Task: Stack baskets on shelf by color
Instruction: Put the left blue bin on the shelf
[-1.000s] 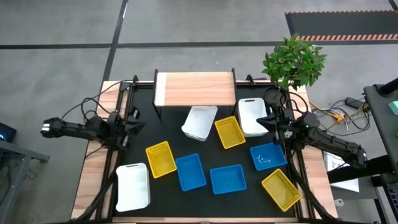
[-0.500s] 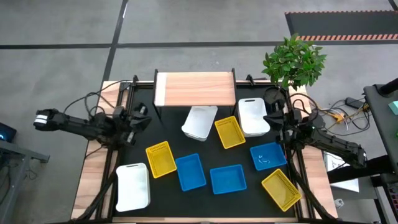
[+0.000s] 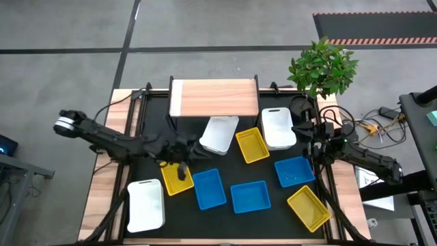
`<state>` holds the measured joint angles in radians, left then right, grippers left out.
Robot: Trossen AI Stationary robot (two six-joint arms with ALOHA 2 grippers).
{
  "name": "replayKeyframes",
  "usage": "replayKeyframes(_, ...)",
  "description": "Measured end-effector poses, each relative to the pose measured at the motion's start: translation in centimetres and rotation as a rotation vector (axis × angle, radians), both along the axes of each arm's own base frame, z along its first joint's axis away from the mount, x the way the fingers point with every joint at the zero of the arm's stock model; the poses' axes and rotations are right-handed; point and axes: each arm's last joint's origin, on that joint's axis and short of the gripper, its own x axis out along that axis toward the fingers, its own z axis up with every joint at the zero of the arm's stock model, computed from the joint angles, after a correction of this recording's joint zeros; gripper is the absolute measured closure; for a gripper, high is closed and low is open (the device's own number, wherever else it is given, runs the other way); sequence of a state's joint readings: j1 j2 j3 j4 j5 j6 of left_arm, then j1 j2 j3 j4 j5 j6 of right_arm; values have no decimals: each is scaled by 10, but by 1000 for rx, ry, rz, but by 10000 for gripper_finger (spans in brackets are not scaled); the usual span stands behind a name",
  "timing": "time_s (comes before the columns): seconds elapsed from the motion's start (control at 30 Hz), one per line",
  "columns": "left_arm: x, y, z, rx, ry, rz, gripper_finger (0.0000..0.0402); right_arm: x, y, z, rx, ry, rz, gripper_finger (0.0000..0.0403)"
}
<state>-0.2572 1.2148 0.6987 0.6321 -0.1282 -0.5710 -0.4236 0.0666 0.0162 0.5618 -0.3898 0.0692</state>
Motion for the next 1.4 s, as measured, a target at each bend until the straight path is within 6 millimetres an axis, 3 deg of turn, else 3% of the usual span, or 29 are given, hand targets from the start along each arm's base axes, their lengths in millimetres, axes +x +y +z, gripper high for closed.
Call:
replayKeyframes(0.33, 32, -52, 29, 42, 460, 13, 402, 0, 0, 0, -21, 1, -17, 394)
replayKeyframes(0.6, 50, -101, 35, 114, 707, -54, 402, 0, -1, 0, -3, -2, -29, 394)
replayKeyframes(0.87, 58, -144, 24, -2, 1113, 21, 402, 0, -1, 0, 34, -2, -10, 394)
replayKeyframes(1.07, 70, -168, -2, 51, 1406, -29, 402, 0, -1, 0, 44, -2, -5, 394)
replayKeyframes(1.23, 85, -177, -23, 152, 1410, -147, 402, 0, -1, 0, 64, -2, 5, 394)
replayKeyframes(1.4, 88, -175, -21, 238, 1360, -196, 401, 0, -1, -1, 69, 3, 8, 394)
